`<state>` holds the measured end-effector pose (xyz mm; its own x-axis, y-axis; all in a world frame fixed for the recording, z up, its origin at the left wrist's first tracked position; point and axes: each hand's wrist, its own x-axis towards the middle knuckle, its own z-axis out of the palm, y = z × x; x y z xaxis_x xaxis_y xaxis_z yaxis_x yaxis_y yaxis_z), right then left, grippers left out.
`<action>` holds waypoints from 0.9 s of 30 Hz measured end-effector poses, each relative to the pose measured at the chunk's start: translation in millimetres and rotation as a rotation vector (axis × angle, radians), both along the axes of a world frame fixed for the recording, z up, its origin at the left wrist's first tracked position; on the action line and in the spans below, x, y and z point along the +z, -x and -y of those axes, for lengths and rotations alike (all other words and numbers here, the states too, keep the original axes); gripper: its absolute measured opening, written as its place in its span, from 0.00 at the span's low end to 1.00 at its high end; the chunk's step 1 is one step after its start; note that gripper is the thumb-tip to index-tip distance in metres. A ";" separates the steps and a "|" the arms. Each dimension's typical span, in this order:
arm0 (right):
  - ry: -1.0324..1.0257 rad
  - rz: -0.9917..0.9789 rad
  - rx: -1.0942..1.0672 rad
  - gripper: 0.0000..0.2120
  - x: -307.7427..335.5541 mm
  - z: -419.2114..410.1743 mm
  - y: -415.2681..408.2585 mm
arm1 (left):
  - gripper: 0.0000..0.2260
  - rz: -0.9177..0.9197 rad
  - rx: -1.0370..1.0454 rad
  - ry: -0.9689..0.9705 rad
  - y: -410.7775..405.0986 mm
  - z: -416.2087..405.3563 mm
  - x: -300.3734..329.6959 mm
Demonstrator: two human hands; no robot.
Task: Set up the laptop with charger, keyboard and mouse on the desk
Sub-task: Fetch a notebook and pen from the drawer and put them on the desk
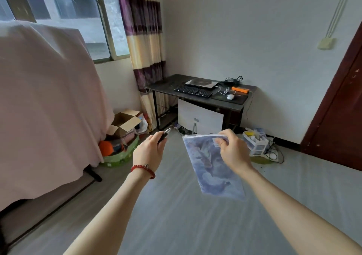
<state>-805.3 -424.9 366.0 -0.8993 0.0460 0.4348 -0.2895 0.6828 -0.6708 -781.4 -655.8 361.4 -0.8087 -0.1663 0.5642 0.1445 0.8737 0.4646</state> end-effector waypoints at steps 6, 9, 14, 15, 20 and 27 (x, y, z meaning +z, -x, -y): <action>0.030 0.050 0.002 0.05 -2.0 68.5 208.8 | 0.13 0.021 -0.002 -0.073 207.5 69.5 -0.8; 0.084 0.045 -0.035 0.03 4.7 88.4 294.0 | 0.13 0.024 -0.007 -0.083 299.2 91.5 9.0; 0.169 0.072 -0.071 0.04 -2.1 119.7 457.6 | 0.15 0.067 -0.019 -0.120 460.3 113.6 -3.4; 0.176 0.069 -0.066 0.04 -4.1 125.5 484.2 | 0.16 0.077 -0.022 -0.129 486.8 117.8 -7.9; 0.253 0.081 -0.027 0.05 -24.8 164.9 658.7 | 0.20 0.209 0.003 -0.191 652.5 155.0 -32.8; 0.327 0.145 0.055 0.04 -24.3 243.8 861.8 | 0.16 0.141 0.076 -0.181 823.7 230.2 -31.0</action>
<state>-1667.1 -668.7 341.7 -0.9556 0.1113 0.2727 -0.2056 0.4110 -0.8881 -1605.2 -885.9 330.3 -0.8587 -0.3178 0.4020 0.0043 0.7800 0.6257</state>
